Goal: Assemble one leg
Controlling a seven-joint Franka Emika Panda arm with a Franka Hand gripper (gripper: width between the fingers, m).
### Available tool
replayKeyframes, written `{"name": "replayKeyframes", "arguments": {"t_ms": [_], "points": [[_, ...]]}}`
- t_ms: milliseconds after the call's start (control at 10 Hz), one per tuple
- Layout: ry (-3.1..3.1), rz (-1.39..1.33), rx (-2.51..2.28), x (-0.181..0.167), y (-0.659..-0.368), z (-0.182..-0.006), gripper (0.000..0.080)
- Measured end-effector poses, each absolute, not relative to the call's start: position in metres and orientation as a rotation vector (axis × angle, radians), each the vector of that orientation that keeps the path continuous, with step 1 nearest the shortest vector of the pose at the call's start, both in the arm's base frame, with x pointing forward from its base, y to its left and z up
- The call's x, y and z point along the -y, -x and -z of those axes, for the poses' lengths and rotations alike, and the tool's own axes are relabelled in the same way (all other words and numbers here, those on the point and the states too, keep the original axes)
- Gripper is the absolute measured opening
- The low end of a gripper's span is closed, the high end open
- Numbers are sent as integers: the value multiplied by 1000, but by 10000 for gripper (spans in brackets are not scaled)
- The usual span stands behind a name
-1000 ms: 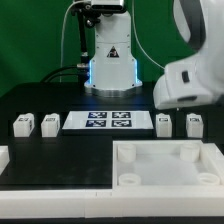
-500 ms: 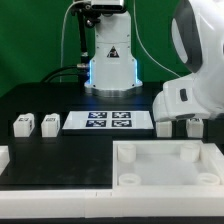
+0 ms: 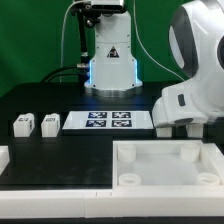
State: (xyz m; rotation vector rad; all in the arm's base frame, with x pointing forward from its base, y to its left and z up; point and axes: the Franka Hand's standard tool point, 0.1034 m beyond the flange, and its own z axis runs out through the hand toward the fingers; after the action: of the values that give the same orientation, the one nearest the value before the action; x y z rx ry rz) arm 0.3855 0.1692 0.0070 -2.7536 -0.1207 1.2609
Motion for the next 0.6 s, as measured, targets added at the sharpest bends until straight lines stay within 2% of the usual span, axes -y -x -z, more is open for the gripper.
{"name": "replayKeyframes", "arguments": {"t_ms": [100,300,400,500,600], "points": [[2754,-1252,125,-169,-386,-6,648],[2754,-1254,127,-170,-386,-6,397],[2753,-1256,127,-170,-385,-6,397],[2753,-1256,127,-170,-385,-6,290],[2753,-1256,127,-170,-385,-6,290]]}}
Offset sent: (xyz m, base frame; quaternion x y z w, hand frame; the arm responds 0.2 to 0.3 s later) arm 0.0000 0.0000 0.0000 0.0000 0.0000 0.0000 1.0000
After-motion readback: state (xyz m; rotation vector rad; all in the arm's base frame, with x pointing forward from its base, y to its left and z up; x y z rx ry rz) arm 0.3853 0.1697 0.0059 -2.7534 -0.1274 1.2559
